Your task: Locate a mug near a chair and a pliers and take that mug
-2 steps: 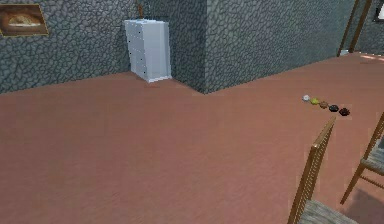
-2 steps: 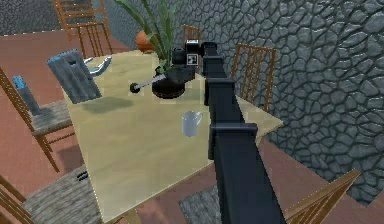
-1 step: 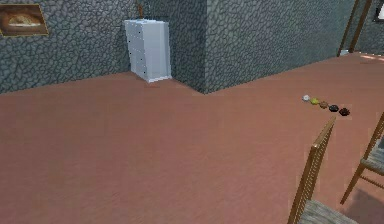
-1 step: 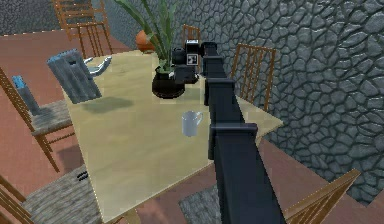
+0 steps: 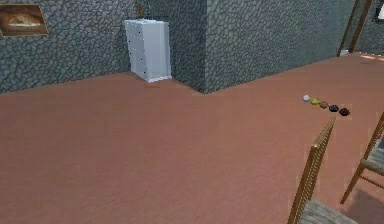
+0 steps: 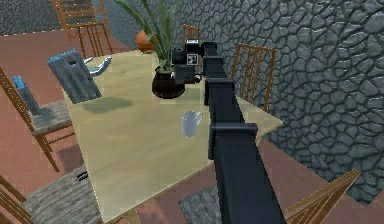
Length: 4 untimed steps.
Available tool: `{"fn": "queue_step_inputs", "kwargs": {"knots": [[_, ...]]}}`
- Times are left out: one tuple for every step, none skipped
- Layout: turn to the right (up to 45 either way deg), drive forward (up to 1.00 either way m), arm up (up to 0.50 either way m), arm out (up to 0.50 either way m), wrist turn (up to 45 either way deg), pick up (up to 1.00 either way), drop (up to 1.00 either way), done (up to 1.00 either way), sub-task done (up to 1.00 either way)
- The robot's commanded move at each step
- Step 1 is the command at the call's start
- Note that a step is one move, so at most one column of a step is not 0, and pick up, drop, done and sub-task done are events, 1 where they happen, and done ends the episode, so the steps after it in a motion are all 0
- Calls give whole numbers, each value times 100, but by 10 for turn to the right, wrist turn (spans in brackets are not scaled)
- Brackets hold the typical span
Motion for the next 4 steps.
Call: {"fn": "queue_step_inputs", "kwargs": {"knots": [[0,0,-30,0,0,0,0,0,0],[0,0,0,0,0,100,0,0,0],[0,0,10,0,0,0,0,0,0],[0,0,0,0,0,0,0,100,0]]}}
